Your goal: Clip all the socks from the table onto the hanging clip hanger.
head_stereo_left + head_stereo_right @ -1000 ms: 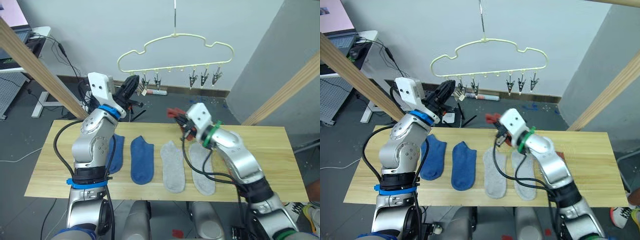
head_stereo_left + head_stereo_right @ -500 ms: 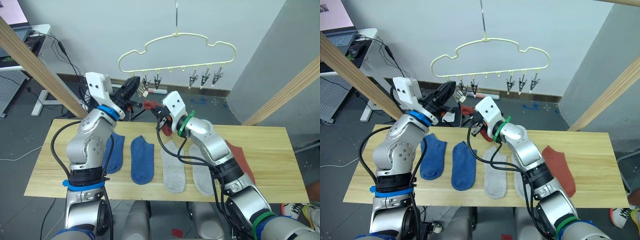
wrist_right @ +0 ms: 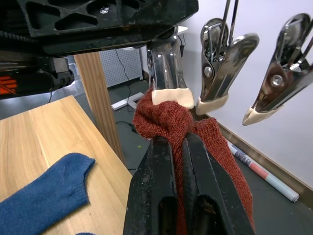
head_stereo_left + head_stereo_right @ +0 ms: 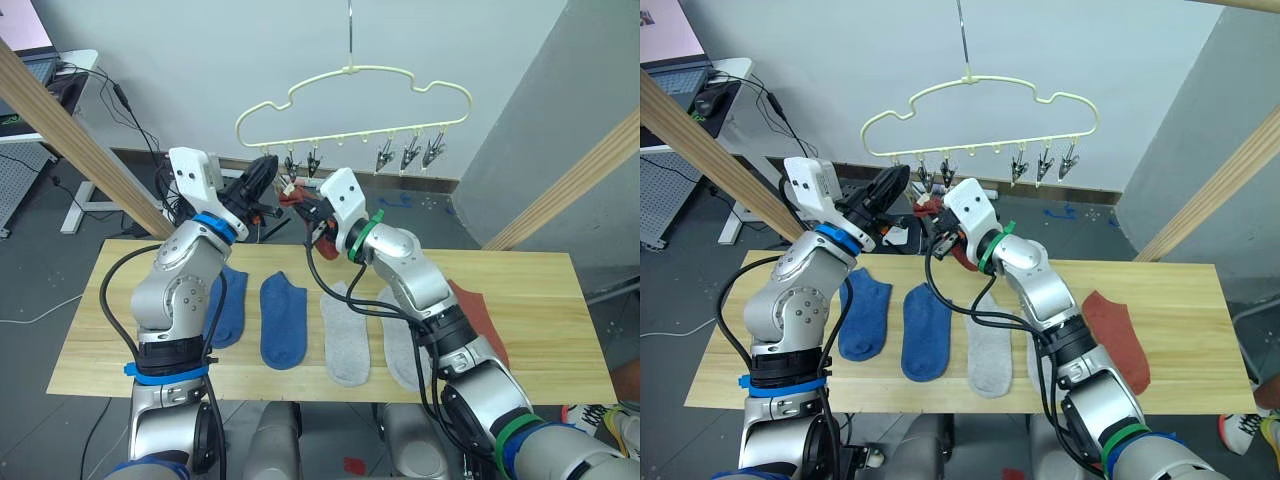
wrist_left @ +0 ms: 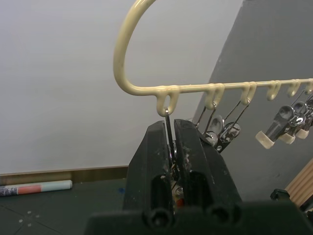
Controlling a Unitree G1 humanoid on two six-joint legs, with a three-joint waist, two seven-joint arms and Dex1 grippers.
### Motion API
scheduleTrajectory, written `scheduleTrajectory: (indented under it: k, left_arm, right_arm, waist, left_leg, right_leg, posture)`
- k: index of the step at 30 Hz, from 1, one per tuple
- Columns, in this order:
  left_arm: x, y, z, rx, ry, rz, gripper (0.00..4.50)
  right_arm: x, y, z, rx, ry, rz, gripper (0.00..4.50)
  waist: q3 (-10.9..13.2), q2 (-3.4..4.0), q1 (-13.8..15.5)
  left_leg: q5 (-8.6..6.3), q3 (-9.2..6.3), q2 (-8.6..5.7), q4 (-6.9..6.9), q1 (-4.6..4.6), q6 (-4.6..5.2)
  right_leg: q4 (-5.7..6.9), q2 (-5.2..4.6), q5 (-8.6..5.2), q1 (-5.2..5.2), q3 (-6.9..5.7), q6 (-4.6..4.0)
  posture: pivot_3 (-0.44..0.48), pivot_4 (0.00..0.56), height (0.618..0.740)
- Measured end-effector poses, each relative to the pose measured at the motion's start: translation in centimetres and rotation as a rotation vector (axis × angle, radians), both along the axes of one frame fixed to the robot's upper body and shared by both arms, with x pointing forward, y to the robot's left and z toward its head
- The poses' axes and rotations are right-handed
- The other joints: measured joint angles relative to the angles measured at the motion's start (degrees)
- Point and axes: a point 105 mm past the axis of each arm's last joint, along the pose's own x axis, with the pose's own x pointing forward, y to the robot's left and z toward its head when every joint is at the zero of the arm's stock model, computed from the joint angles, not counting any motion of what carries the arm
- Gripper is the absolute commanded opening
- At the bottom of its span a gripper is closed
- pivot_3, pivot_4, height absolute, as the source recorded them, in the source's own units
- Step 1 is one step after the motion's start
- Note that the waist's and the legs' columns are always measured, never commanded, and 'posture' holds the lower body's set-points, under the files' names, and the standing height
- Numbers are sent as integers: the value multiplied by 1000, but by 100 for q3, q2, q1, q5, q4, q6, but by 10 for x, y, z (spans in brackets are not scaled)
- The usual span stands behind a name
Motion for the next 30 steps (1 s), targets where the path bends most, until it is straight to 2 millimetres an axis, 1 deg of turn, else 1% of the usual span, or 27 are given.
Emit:
scheduleTrajectory:
  k: [4, 6, 8, 9, 10, 14, 15, 16, 20, 21, 25, 28, 30]
  left_arm:
    - [-1, 1, 2, -5, -4, 2, 0]
    - [-1, 2, 1, -7, 1, 2, 622]
    - [-1, 1, 1, -13, 7, -4, 1149]
    - [-1, 0, 1, -14, 8, -6, 1571]
    - [-1, 0, 0, -13, 12, -7, 1860]
    - [-2, -2, -10, 0, 38, -13, 1860]
    - [-3, -2, -12, 4, 43, -11, 1899]
    - [-3, -2, -13, 14, 45, -6, 1899]
    - [-8, -1, -12, 71, 12, 16, 1899]
    - [-9, -1, -12, 83, 3, 24, 1899]
    - [-16, 0, -14, 152, -48, 71, 1899]
    - [-23, -5, -17, 214, -89, 87, 1899]
    - [-26, -9, -20, 239, -111, 102, 1899]
  right_arm:
    - [1, 3, 2, 9, -1, 4, 24]
    - [1, 3, 2, 12, 1, 3, 0]
    - [2, 3, 1, 11, 7, 2, 0]
    - [2, 4, 1, 12, 7, 3, 0]
    - [1, 5, 2, 17, 3, 5, 0]
    - [1, 8, 11, 33, -18, 13, 0]
    - [1, 8, 11, 33, -19, 13, 569]
    - [1, 8, 11, 34, -19, 14, 798]
    - [0, 7, 10, 30, -19, 17, 2233]
    - [0, 7, 9, 24, -21, 20, 2528]
    - [-2, 3, -3, -48, -27, 29, 2528]
    - [-3, -12, -12, -99, -38, 21, 2528]
    - [-7, -23, -13, -129, -53, 21, 2528]
  waist:
    - [0, 0, -1]
    - [0, 0, -1]
    - [0, 0, -1]
    - [0, 0, -1]
    - [0, 0, -1]
    - [0, 0, -13]
    - [0, 0, -13]
    - [0, 0, -12]
    - [0, 0, -13]
    - [0, 0, -11]
    - [0, 0, -13]
    - [0, 0, -1]
    - [0, 0, 15]
  left_leg:
    - [0, 0, 0, 0, 0, 0]
    - [0, 0, 0, 0, 0, 0]
    - [0, 0, 0, 0, 0, 0]
    - [0, 0, 0, 0, 0, 0]
    - [0, 0, 0, 0, 0, 0]
    - [0, 0, 0, 1, 0, 0]
    - [0, 0, 0, 1, 0, 0]
    - [0, 0, 0, 1, 0, 0]
    - [0, 0, 0, 1, 0, 0]
    - [0, 0, 0, 1, 0, 0]
    - [0, 1, 0, 1, 0, 0]
    - [0, 1, 0, 1, 0, 0]
    - [0, 1, 0, 4, -2, 0]
  right_leg:
    - [0, 0, 0, 0, 0, 0]
    - [0, 0, 0, 0, 0, 0]
    - [1, 0, 0, 0, -1, 0]
    - [1, 0, 0, 0, 0, 0]
    - [1, 0, 0, 0, 0, 0]
    - [2, 0, 0, -1, 0, -1]
    - [2, 0, 0, -1, 0, -1]
    - [2, 0, 1, -1, 1, -1]
    - [2, 0, 1, -1, 1, -1]
    - [1, 0, 1, -1, 1, -1]
    - [1, 0, 1, -1, 2, -1]
    - [1, 0, 1, -1, 2, -1]
    - [1, 0, 1, -1, 2, -1]
  posture:
    - [-161, 314, 740]
    - [-161, 313, 740]
    - [-161, 312, 740]
    - [-161, 312, 740]
    - [-161, 312, 740]
    - [-161, 310, 740]
    - [-161, 310, 740]
    - [-162, 311, 740]
    - [-162, 311, 740]
    - [-169, 309, 740]
    - [-174, 311, 740]
    - [-179, 314, 740]
    - [-182, 315, 740]
